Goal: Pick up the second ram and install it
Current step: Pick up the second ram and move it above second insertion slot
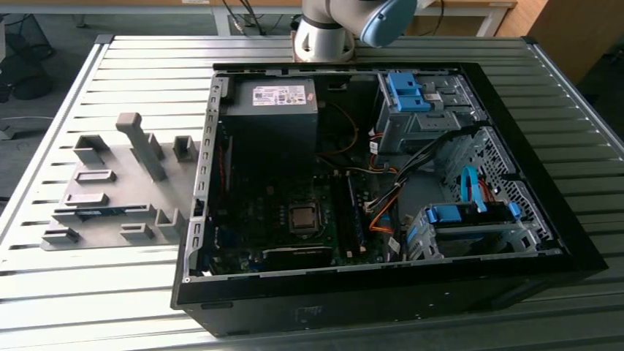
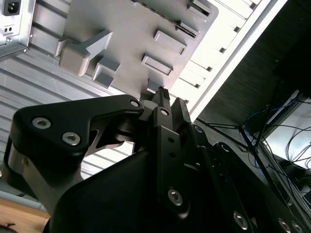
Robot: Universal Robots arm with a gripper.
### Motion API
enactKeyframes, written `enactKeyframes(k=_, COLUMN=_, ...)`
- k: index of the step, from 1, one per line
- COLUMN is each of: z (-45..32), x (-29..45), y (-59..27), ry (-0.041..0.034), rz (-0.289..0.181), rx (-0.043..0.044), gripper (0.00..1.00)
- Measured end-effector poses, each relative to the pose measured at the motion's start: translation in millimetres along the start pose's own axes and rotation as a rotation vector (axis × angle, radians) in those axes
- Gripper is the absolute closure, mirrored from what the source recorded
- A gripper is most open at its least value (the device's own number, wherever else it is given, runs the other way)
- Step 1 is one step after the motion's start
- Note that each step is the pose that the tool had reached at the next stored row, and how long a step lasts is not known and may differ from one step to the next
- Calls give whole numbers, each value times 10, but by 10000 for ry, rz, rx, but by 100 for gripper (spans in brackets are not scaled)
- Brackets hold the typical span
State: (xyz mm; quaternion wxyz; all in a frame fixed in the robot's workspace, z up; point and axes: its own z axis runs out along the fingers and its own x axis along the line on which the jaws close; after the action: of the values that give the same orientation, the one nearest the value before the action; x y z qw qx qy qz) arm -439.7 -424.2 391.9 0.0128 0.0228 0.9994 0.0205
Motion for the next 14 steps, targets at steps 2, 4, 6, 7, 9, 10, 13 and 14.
enactKeyframes(k=2, z=0, x=0, y=0, ry=0, rz=0, rx=1, gripper=77)
enactKeyframes(k=4, z=0, x=0, y=0, ry=0, rz=0, rx=2, gripper=77)
enactKeyframes(k=6, z=0, x=0, y=0, ry=0, rz=0, rx=2, gripper=77)
enactKeyframes(k=7, z=0, x=0, y=0, ry=0, rz=0, rx=2, gripper=77)
enactKeyframes(k=9, z=0, x=0, y=0, ry=0, rz=0, rx=3, gripper=76)
enactKeyframes(k=10, z=0, x=0, y=0, ry=0, rz=0, rx=3, gripper=69)
enactKeyframes(k=13, z=0, x=0, y=0, ry=0, rz=0, rx=5, gripper=71)
enactKeyframes(k=14, z=0, x=0, y=0, ry=0, rz=0, rx=5, gripper=71)
